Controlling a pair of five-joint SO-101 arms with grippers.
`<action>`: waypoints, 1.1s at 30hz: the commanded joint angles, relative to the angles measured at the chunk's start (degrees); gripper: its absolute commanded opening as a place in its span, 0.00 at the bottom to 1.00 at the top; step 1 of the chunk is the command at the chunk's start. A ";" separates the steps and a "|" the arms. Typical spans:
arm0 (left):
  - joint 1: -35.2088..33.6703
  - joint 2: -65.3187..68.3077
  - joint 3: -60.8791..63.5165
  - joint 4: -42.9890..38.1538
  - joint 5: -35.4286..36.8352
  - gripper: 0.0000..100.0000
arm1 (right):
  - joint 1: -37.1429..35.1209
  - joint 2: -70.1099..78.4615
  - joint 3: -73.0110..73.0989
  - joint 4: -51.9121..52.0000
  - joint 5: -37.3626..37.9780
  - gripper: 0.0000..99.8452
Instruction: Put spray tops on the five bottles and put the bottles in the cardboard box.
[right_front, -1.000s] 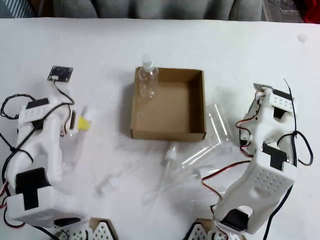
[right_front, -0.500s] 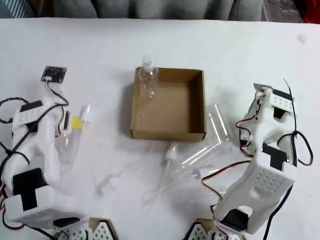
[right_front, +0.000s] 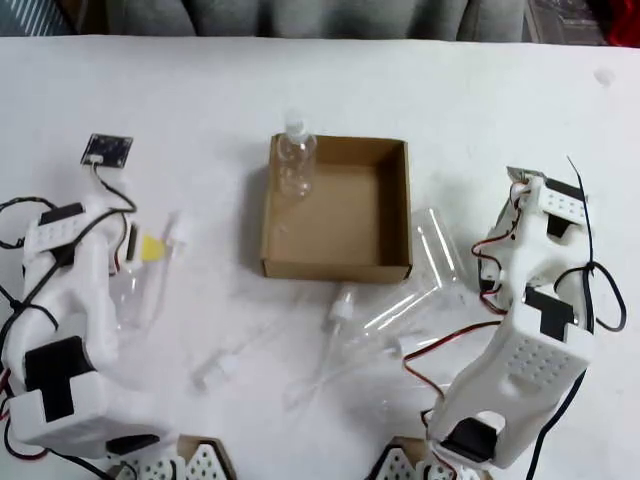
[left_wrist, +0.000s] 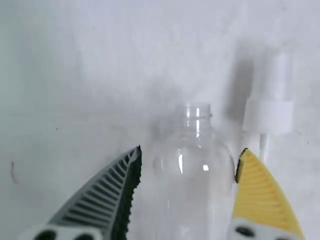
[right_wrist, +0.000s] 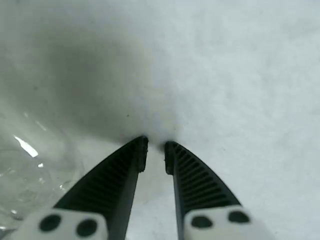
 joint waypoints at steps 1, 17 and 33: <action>0.40 -0.04 -0.35 0.35 -6.95 0.28 | -2.33 0.48 0.44 -0.92 0.88 0.02; 1.98 0.13 0.18 -0.35 -5.36 0.06 | -2.24 0.48 0.53 -0.92 0.88 0.02; 1.01 -0.22 0.35 -0.53 -4.75 0.08 | -2.68 0.48 0.35 -0.92 0.88 0.02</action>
